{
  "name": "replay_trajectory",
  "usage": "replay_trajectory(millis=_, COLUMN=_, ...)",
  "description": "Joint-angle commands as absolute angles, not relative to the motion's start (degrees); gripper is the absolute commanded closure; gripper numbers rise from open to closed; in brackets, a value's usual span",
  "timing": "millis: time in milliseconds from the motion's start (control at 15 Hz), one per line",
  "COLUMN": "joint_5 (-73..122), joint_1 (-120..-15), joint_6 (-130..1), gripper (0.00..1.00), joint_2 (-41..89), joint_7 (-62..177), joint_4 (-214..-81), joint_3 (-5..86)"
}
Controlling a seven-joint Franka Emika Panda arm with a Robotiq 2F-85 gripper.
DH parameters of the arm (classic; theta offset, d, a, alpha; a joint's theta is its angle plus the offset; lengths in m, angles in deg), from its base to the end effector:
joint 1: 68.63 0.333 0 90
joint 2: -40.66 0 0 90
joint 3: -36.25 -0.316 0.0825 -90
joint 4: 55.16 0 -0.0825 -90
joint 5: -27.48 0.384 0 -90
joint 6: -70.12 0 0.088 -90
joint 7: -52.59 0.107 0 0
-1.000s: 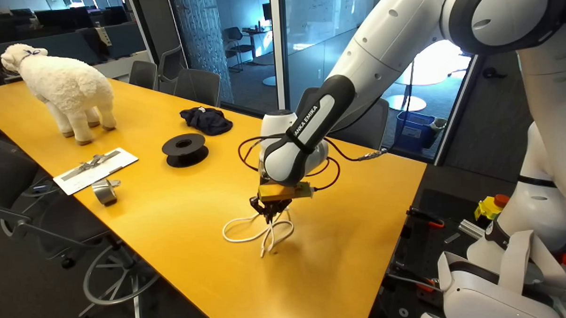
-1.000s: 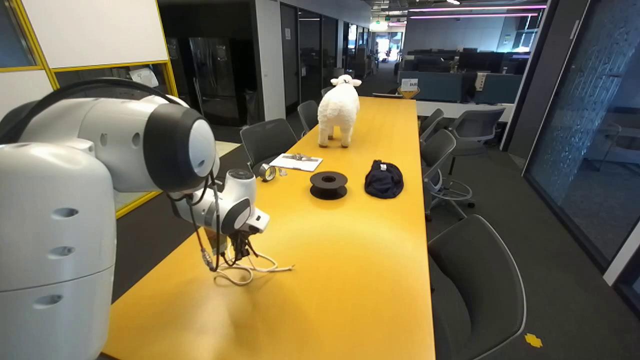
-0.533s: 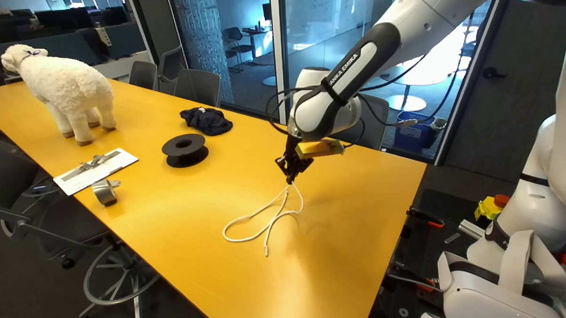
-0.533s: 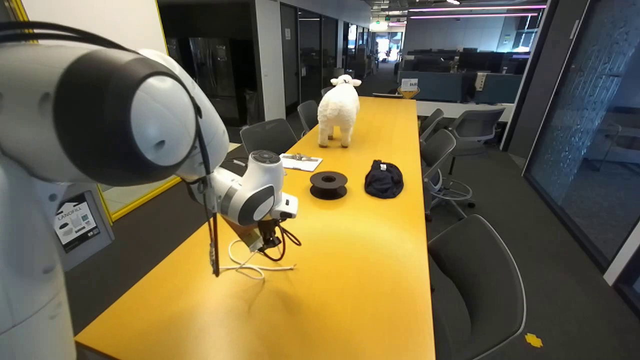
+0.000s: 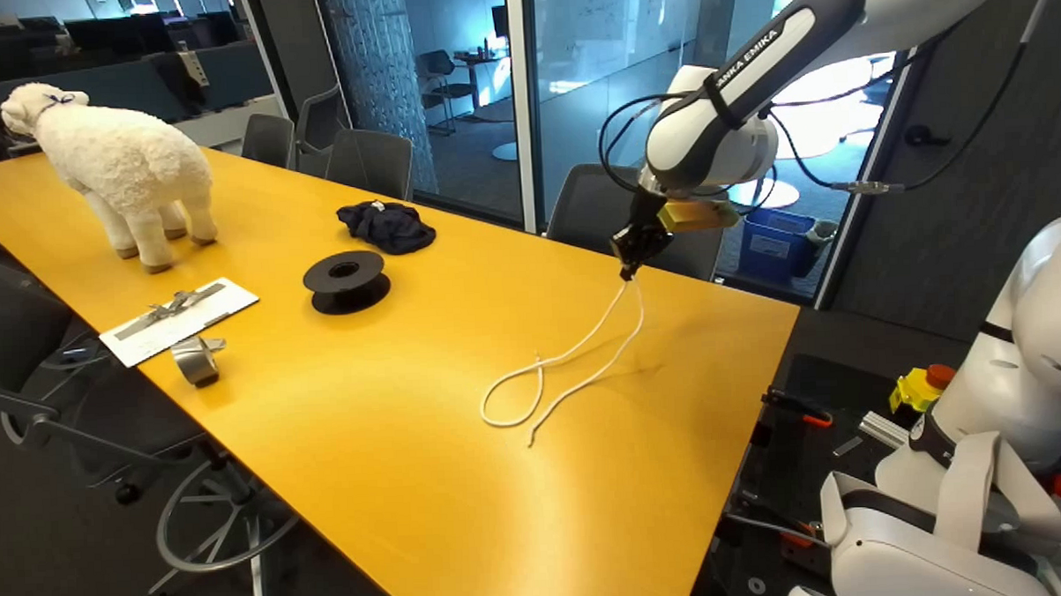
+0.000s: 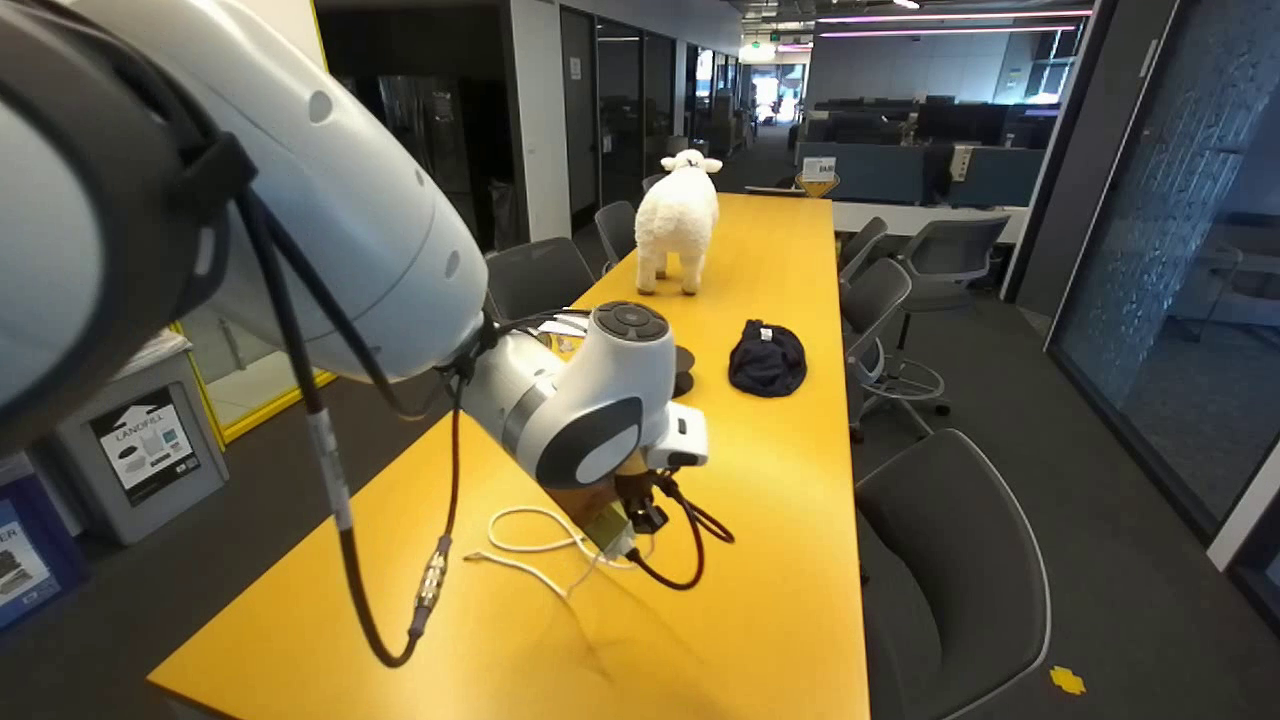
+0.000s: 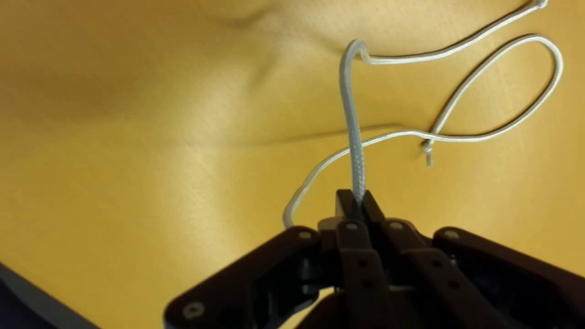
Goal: Unfold the rope on the table
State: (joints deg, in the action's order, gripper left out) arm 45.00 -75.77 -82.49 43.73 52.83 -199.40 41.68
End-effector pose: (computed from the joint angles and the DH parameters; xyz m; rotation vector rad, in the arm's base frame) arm 0.4636 -0.1121 0.3171 -2.8890 0.7101 -0.3201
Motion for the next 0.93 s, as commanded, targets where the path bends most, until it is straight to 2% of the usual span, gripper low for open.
replay_trajectory(millis=0, joint_5=42.84, joint_1=-79.20, joint_6=-80.70, gripper=0.99, joint_2=47.92, joint_7=47.73, joint_4=-202.19, joint_3=46.70)
replay_trajectory(millis=333, joint_5=49.01, joint_1=-80.19, joint_6=-79.79, gripper=0.99, joint_2=44.63, joint_7=36.24, joint_4=-201.12, joint_3=51.51)
replay_trajectory(millis=667, joint_5=69.64, joint_1=-79.03, joint_6=-77.87, gripper=0.99, joint_2=38.84, joint_7=16.81, joint_4=-200.41, joint_3=51.09)
replay_trajectory(millis=867, joint_5=75.08, joint_1=-79.99, joint_6=-76.78, gripper=0.99, joint_2=35.44, joint_7=10.76, joint_4=-200.12, joint_3=50.99)
